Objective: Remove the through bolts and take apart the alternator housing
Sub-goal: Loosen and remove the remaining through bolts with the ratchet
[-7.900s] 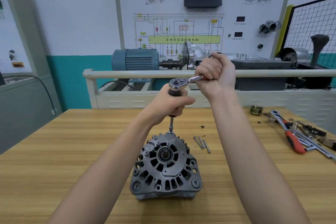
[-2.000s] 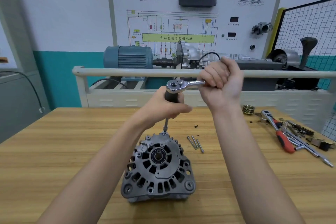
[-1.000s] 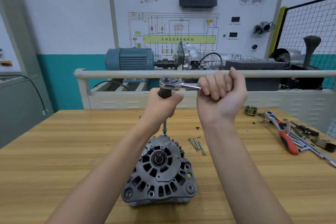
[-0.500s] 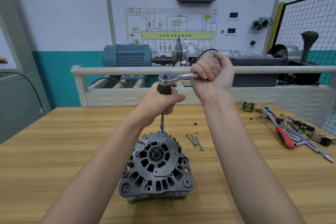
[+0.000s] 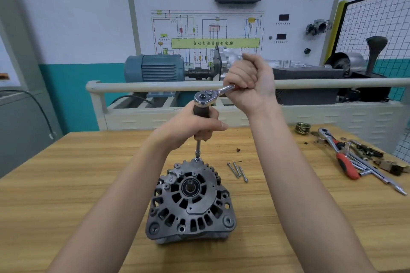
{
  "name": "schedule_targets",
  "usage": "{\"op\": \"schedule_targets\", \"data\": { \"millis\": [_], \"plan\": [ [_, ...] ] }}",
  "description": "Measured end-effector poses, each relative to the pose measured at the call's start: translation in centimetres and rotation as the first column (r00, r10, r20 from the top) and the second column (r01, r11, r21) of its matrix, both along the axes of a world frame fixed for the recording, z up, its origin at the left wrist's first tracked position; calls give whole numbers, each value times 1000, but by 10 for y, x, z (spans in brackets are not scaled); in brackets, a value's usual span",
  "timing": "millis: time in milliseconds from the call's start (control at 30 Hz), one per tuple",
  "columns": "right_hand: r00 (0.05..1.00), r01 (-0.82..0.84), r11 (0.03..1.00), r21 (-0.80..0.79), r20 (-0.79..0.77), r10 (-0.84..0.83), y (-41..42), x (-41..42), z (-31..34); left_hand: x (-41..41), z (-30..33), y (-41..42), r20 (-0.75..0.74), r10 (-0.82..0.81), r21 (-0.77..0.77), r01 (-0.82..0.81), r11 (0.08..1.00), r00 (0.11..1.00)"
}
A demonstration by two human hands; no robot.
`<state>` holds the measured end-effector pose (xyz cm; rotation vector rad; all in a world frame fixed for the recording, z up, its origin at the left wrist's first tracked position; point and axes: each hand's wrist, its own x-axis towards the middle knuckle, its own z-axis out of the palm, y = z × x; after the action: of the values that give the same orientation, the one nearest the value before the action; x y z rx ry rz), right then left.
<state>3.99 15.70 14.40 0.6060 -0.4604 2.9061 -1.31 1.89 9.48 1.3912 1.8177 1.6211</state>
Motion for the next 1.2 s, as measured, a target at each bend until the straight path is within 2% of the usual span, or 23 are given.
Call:
{"op": "schedule_targets", "data": {
  "millis": [100, 167, 267, 333, 400, 500, 567, 633, 700, 800, 867, 933, 1000, 1100, 1200],
  "plan": [
    [995, 100, 993, -61, -11, -101, -4, 4, -5, -1, -6, 6, 95, 48, 115, -59, 992, 994],
    [967, 241, 966, -93, -56, -247, -12, 14, -15, -1, -11, 10, 114, 179, 196, -199, 960, 977],
    [869, 465, 879, -104, -133, -476, -30, 32, -30, 4, -19, 20, 145, 437, 316, -460, 830, 888],
    [819, 542, 835, -94, -164, -550, -37, 38, -34, 11, -20, 25, 153, 536, 346, -553, 758, 831],
    [842, 507, 859, -76, -170, -512, -32, 37, -31, 11, -20, 23, 117, 511, 330, -519, 789, 852],
    [955, 267, 963, -39, -126, -270, -16, 24, -18, 3, -14, 5, -12, 182, 185, -177, 967, 983],
    [990, 105, 994, -20, -89, -106, -9, 12, -9, -1, -8, -4, -33, 6, 74, -4, 997, 999],
    [998, 30, 999, -21, -55, -31, -7, 3, -3, -1, -6, -3, -50, 14, 30, -13, 999, 999],
    [998, 48, 998, -39, -40, -50, -8, 2, -2, -1, -8, 1, -49, 103, 51, -101, 994, 993],
    [978, 188, 977, -97, -74, -196, -13, 14, -11, 5, -13, 7, -39, 298, 162, -288, 944, 954],
    [932, 334, 934, -124, -104, -347, -22, 26, -23, 11, -19, 13, 24, 438, 287, -426, 858, 898],
    [866, 473, 873, -118, -125, -485, -33, 39, -33, 18, -21, 20, 116, 509, 375, -512, 773, 853],
    [818, 545, 830, -113, -146, -557, -37, 45, -37, 21, -21, 24, 134, 526, 368, -536, 760, 840],
    [879, 447, 890, -86, -140, -455, -23, 39, -27, 13, -17, 16, 22, 456, 266, -445, 855, 890],
    [983, 159, 986, -53, -82, -163, -9, 20, -12, 7, -9, 2, -153, 224, 109, -209, 972, 962]
  ]
}}
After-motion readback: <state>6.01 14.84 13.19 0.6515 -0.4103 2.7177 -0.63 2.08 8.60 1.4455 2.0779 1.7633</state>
